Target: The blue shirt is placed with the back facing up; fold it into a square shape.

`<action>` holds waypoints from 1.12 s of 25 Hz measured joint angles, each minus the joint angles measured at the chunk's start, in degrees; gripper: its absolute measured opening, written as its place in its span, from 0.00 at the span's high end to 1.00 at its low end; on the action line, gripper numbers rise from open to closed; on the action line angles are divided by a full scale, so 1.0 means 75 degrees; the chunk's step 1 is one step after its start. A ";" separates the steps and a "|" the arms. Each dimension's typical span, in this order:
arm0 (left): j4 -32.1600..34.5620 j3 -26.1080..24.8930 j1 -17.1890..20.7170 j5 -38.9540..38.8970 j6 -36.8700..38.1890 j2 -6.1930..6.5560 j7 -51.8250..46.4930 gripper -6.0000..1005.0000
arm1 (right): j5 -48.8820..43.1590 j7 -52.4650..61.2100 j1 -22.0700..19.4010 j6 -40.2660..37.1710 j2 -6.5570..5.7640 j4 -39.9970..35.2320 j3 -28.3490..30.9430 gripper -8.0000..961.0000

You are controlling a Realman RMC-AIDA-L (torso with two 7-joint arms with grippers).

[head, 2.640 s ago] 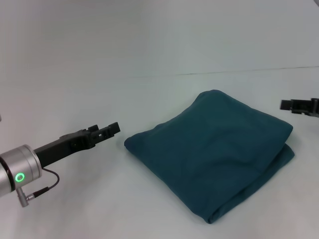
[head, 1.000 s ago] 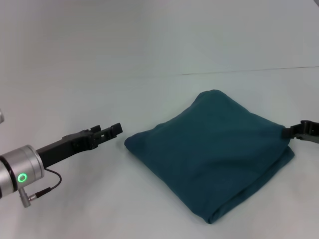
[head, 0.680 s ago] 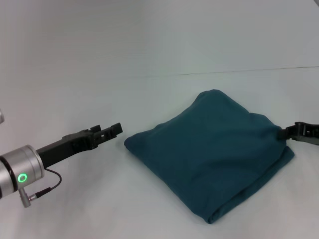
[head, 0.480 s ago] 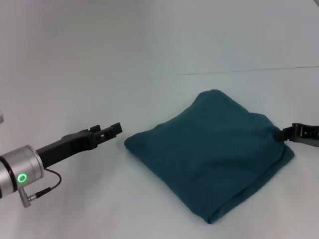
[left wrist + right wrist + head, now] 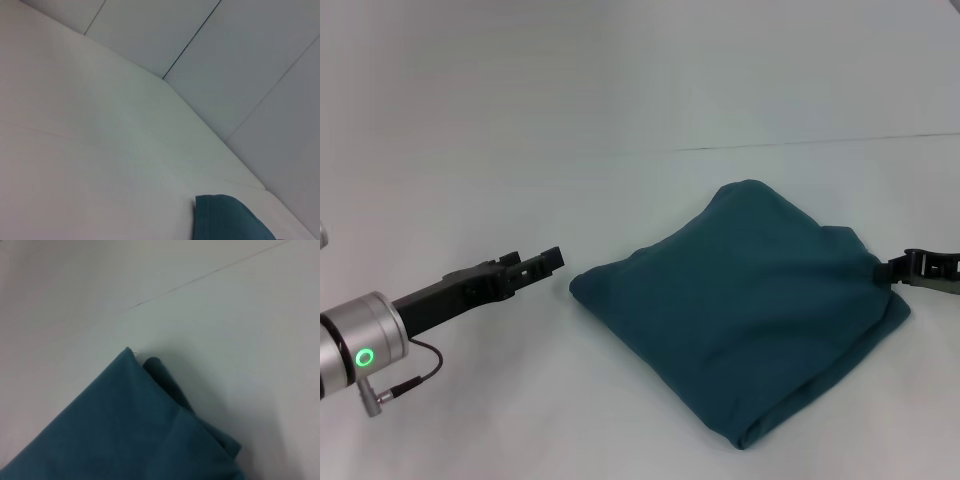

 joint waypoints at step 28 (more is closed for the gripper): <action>0.0025 -0.0048 0.0000 -0.0013 0.0001 -0.0001 -0.0029 0.13 | 0.0039 -0.0077 -0.0037 0.0313 0.0093 -0.0458 -0.0308 0.90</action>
